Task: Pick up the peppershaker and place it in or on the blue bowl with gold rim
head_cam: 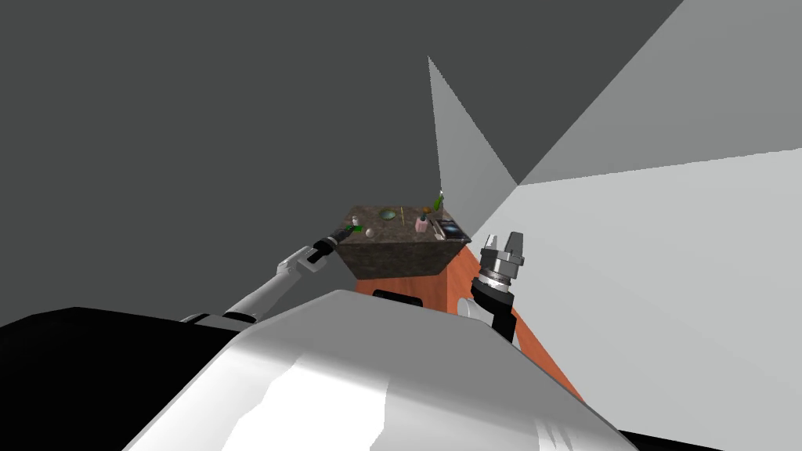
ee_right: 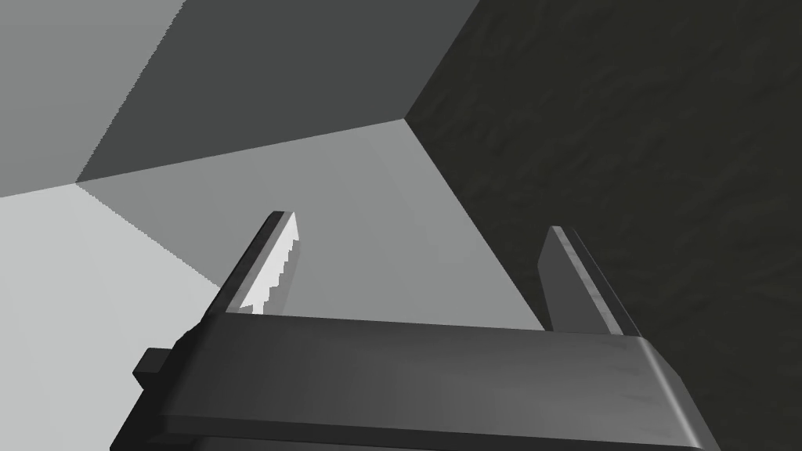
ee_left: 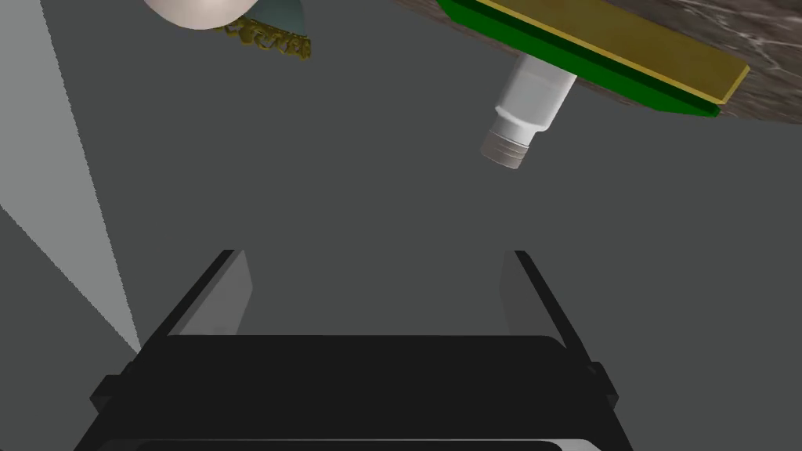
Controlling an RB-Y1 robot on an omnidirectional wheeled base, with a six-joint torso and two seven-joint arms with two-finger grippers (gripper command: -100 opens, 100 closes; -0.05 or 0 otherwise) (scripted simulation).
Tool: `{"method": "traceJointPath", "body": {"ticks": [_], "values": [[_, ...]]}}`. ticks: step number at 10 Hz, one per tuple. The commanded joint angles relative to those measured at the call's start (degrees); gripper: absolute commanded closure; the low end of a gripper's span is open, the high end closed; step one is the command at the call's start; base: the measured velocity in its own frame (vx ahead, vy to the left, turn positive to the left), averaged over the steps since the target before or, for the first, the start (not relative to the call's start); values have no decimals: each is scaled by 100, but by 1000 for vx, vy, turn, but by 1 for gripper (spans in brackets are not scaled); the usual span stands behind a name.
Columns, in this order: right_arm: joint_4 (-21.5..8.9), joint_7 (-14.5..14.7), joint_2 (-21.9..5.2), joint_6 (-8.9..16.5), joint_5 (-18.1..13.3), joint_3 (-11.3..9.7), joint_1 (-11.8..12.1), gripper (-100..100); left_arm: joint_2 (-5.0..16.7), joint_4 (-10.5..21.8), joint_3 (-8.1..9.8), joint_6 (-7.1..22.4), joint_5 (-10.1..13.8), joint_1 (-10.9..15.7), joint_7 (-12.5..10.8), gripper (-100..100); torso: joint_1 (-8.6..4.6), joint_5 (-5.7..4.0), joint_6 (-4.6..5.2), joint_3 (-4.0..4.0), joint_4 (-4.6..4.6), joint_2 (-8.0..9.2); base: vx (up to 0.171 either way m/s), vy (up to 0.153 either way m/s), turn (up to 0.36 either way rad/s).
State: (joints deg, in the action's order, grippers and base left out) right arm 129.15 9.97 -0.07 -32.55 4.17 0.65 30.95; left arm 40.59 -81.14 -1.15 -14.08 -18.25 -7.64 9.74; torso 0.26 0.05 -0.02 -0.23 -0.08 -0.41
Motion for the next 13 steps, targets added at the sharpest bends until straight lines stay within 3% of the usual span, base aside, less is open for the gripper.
{"method": "traceJointPath", "body": {"ticks": [1, 5, 8, 9, 10, 11, 12, 13], "values": [[0, 0, 0, 0, 0, 0, 0, 0, 201, 179, -133, 98, 23, 42, -44, -100, 0, 0, 0, 0, 0, 0, 108, 54, -127], [0, 0, 0, 0, 0, 0, 1, 0, 640, 805, -496, 91, 134, 232, -136, -100, 1, 0, 0, -7, -3, -12, 131, 56, -139], [0, 0, -1, 0, 0, 1, 1, 0, 844, 1075, -740, 27, 229, 336, -197, -100, 17, 4, 0, -10, -4, -17, 138, 125, -129], [0, 0, -1, 0, 0, 1, 1, 0, 809, 994, -691, 68, 210, 310, -189, -100, 37, 7, -2, -9, -4, -15, 58, 89, -35], [0, 0, 0, 0, 0, 1, 0, 0, 817, 999, -699, 66, 214, 313, -194, 0, 11, 5, -4, 2, 0, 7, 11, 16, 2], [0, 0, 0, 0, 0, 0, 0, 0, 817, 999, -697, 66, 213, 313, -193, -100, -14, -2, -4, 13, 4, 25, 5, 7, -1], [0, 0, 1, 0, 0, 0, 0, 0, 817, 999, -698, 66, 213, 313, -193, 100, -23, -4, -4, 18, 6, 32, 0, 0, 0], [0, 0, 1, 0, 0, 0, -1, 0, 817, 999, -698, 66, 213, 313, -193, 100, -27, -5, -4, 20, 7, 36, 0, 0, 0]]}}
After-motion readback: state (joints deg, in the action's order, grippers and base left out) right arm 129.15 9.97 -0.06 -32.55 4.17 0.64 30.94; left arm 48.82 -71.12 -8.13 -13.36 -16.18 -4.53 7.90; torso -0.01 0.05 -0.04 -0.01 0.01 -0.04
